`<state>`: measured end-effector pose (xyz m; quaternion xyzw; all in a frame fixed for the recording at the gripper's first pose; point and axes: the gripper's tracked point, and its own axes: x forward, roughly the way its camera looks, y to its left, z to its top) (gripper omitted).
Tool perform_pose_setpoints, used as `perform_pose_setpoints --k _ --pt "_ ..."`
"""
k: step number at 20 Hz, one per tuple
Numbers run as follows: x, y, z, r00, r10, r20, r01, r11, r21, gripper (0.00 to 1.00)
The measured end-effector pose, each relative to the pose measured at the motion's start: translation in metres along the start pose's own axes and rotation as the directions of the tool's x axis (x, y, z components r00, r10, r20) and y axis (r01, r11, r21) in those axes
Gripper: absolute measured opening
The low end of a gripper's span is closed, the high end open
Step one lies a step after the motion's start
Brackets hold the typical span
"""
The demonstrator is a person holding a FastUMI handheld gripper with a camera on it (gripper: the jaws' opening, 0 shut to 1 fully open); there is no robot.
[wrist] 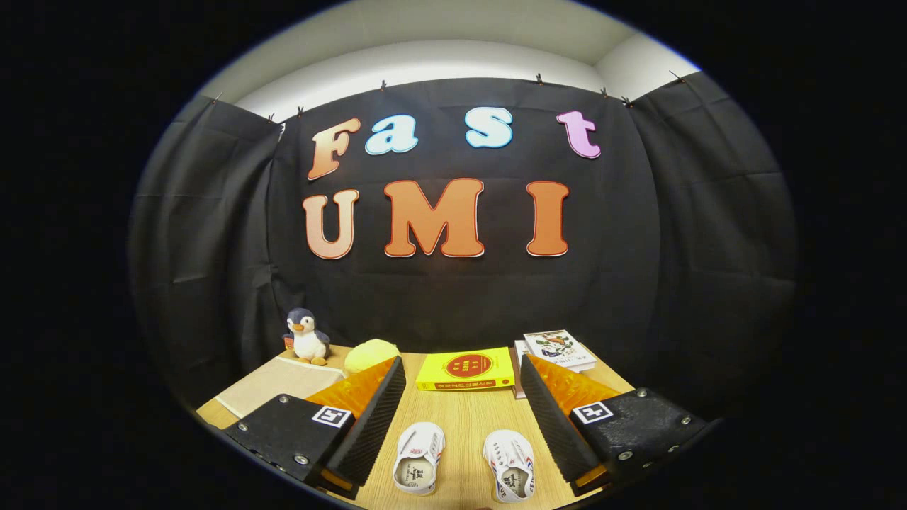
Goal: Open the storage box then place both shoes into the box .Put the left shoe in first, then the right shoe, with the right side of both shoes facing outward in a uniform manner.
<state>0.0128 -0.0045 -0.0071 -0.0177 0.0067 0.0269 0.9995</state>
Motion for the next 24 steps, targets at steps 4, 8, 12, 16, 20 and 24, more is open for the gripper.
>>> perform_pose_setpoints --k 4,8,12,16,20,24 --pt "0.003 0.000 -0.004 1.000 0.015 -0.004 -0.015 1.000 -0.022 0.97" --pt "0.010 0.002 -0.013 0.999 0.040 -0.027 -0.041 0.999 -0.023 0.98" --pt "0.019 0.018 -0.034 0.989 0.118 -0.088 -0.118 0.993 0.011 0.97" --pt "0.029 0.049 -0.066 0.948 0.256 -0.189 -0.228 0.961 0.159 0.98" --pt "0.038 0.083 -0.097 0.870 0.416 -0.263 -0.310 0.878 0.363 0.99" --pt "0.037 0.124 -0.128 0.744 0.588 -0.317 -0.322 0.731 0.602 0.98"
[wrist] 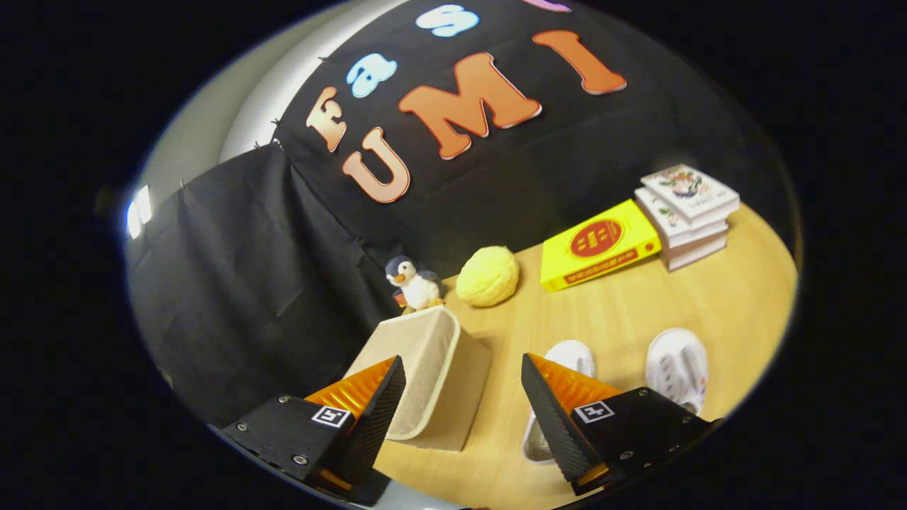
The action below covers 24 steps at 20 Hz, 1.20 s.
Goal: Open the storage box then place both shoes into the box .Put the left shoe in first, then the right shoe, with the right side of both shoes facing outward in a uniform manner.
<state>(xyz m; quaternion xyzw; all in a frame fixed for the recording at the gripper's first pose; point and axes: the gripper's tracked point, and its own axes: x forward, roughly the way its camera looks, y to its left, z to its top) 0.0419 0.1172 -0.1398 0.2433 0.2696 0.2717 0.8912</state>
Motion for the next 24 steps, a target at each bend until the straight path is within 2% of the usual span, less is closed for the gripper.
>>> perform_pose_setpoints --k 3,6,9,13,18,21,24 --pt "0.022 0.013 -0.026 0.991 0.091 -0.094 -0.081 0.991 0.104 0.98" --pt "0.038 0.026 -0.053 0.962 0.209 -0.177 -0.161 0.955 0.251 0.98" --pt "0.058 0.031 -0.072 0.934 0.272 -0.231 -0.180 0.918 0.354 0.98" --pt "0.070 0.042 -0.086 0.895 0.358 -0.266 -0.230 0.881 0.413 0.98" --pt "0.081 0.050 -0.093 0.870 0.403 -0.284 -0.243 0.851 0.465 0.98" --pt "0.081 0.060 -0.099 0.835 0.460 -0.301 -0.265 0.817 0.512 0.97" --pt "0.072 0.071 -0.090 0.820 0.508 -0.263 -0.315 0.784 0.535 0.95"
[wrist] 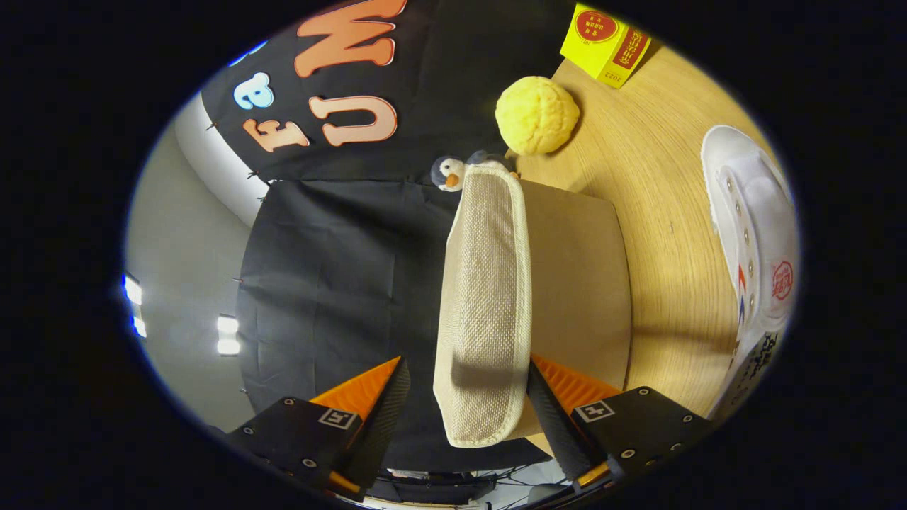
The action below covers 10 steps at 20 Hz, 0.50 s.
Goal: Open the storage box then place both shoes into the box .Put the left shoe in first, then the right shoe, with the right side of both shoes facing outward in a uniform manner.
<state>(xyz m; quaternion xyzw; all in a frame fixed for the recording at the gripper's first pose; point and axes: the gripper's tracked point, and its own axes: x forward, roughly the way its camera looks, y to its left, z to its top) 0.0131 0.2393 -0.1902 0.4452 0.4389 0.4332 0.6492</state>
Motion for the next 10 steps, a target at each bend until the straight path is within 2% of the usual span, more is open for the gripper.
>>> perform_pose_setpoints --k 1,2,5,8,9,10 --pt "-0.003 0.008 0.002 1.000 0.025 0.014 -0.025 1.000 0.001 0.94" --pt "-0.005 0.016 0.003 0.998 0.051 0.025 -0.052 0.999 0.008 0.88" --pt "-0.004 0.025 0.001 0.997 0.066 0.035 -0.065 0.998 -0.018 0.70" --pt "-0.005 0.036 0.008 0.995 0.048 0.092 -0.047 0.999 -0.019 0.26" --pt "-0.004 0.037 0.013 0.993 0.022 0.117 -0.019 1.000 -0.023 0.19" --pt "-0.001 0.038 0.014 0.991 -0.011 0.132 0.017 0.999 -0.042 0.07"
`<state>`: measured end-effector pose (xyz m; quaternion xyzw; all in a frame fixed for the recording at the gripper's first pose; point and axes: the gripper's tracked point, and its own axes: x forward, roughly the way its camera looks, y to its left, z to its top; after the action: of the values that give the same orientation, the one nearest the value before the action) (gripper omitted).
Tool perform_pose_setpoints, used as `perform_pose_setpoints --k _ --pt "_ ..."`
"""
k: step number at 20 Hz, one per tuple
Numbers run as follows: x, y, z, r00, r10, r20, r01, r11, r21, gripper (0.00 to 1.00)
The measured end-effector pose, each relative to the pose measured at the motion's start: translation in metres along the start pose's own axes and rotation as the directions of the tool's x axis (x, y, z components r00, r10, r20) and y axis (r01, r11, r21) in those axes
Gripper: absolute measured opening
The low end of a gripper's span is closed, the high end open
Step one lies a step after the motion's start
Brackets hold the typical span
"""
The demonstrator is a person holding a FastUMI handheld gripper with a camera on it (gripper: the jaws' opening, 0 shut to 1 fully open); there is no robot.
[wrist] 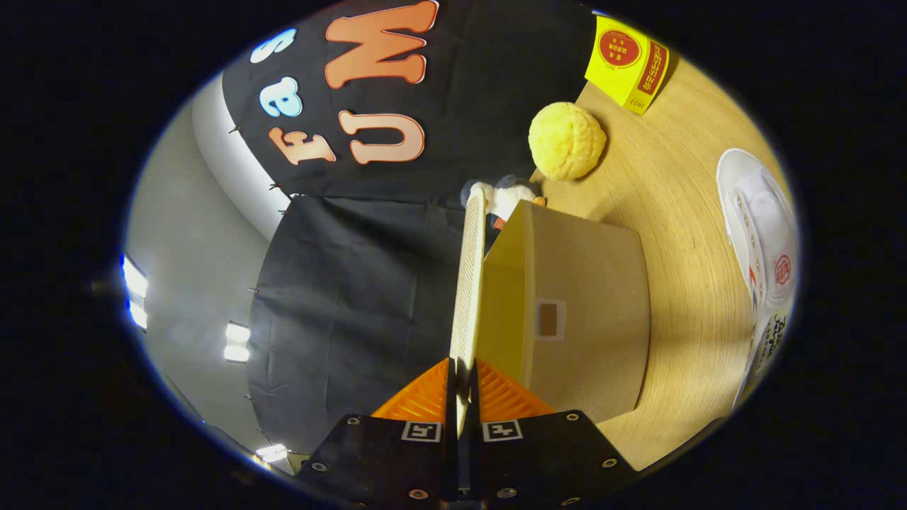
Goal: Open the storage box then place both shoes into the box .Put the left shoe in first, then the right shoe, with the right side of both shoes facing outward in a uniform manner.
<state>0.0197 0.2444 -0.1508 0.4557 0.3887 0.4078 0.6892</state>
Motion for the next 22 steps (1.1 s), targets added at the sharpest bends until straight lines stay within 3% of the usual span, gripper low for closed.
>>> perform_pose_setpoints --k 2,6,14,22 --pt "0.002 0.020 -0.006 1.000 0.006 -0.005 -0.007 1.000 -0.029 0.02" --pt "0.018 0.075 -0.007 0.999 0.037 0.019 -0.035 0.996 -0.078 0.03" --pt "0.095 0.161 -0.034 0.999 0.044 -0.014 -0.046 0.970 -0.238 0.03" --pt "0.193 0.189 -0.076 0.996 -0.071 -0.060 0.046 0.940 -0.338 0.04"
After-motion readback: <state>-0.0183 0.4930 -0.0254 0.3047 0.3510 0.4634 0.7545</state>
